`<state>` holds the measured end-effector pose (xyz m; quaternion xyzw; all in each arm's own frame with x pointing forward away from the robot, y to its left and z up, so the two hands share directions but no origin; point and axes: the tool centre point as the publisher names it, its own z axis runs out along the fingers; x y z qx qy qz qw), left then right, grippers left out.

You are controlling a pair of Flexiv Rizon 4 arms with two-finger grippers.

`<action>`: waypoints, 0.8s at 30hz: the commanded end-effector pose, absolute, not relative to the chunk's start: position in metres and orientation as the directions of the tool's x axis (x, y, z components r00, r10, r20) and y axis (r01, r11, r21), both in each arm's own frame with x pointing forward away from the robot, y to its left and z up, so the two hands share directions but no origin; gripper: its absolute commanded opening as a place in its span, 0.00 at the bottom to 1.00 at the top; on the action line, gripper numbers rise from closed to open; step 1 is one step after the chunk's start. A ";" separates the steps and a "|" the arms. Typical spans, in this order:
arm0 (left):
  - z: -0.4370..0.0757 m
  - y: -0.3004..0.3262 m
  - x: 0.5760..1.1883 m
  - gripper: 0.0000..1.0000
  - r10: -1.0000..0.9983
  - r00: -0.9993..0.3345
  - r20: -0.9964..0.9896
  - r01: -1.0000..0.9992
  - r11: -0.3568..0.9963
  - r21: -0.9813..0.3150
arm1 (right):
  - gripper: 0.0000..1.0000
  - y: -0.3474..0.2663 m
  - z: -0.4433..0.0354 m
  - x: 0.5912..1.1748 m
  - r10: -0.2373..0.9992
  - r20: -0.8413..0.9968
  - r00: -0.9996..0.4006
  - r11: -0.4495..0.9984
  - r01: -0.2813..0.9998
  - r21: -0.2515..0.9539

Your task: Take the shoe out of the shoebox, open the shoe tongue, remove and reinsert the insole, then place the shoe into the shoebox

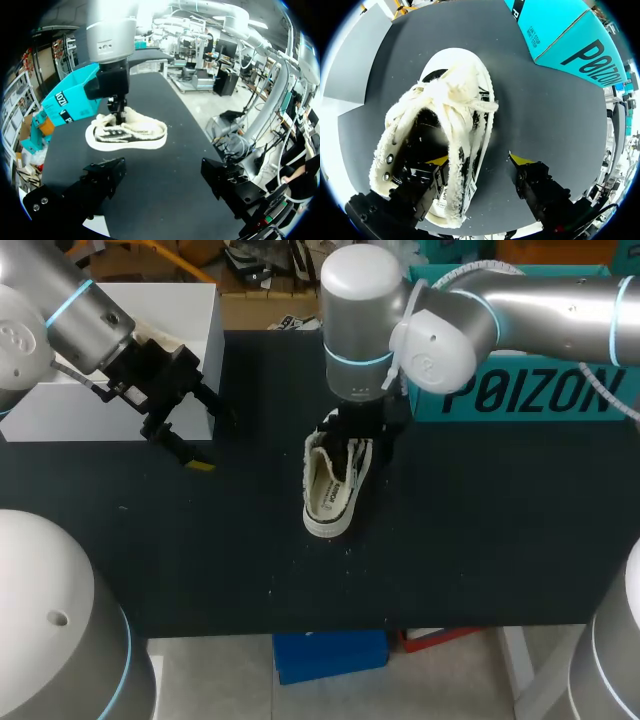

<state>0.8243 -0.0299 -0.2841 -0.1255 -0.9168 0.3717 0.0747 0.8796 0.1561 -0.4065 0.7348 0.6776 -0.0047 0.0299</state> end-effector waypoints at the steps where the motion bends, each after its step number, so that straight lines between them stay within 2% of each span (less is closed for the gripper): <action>1: -0.285 -0.030 0.824 1.00 0.286 -0.957 0.044 0.175 0.694 -0.698 | 0.43 0.162 -0.420 0.884 0.996 -0.052 0.066 -0.065 0.998 0.009; 2: -0.285 -0.030 0.824 1.00 0.286 -0.957 0.044 0.175 0.694 -0.698 | 0.34 0.163 -0.421 0.884 0.997 -0.055 0.060 -0.060 0.998 0.005; 3: -0.285 -0.030 0.824 1.00 0.286 -0.957 0.044 0.175 0.694 -0.698 | 0.13 0.163 -0.421 0.884 0.997 -0.057 0.059 -0.059 0.998 0.003; 4: -0.285 -0.030 0.824 1.00 0.286 -0.957 0.044 0.175 0.694 -0.698 | 0.00 0.163 -0.422 0.884 0.996 -0.063 0.060 -0.061 0.998 -0.009; 24: -0.285 -0.030 0.824 1.00 0.286 -0.957 0.044 0.175 0.694 -0.698 | 0.00 0.163 -0.422 0.884 0.996 -0.063 0.060 -0.061 0.998 -0.009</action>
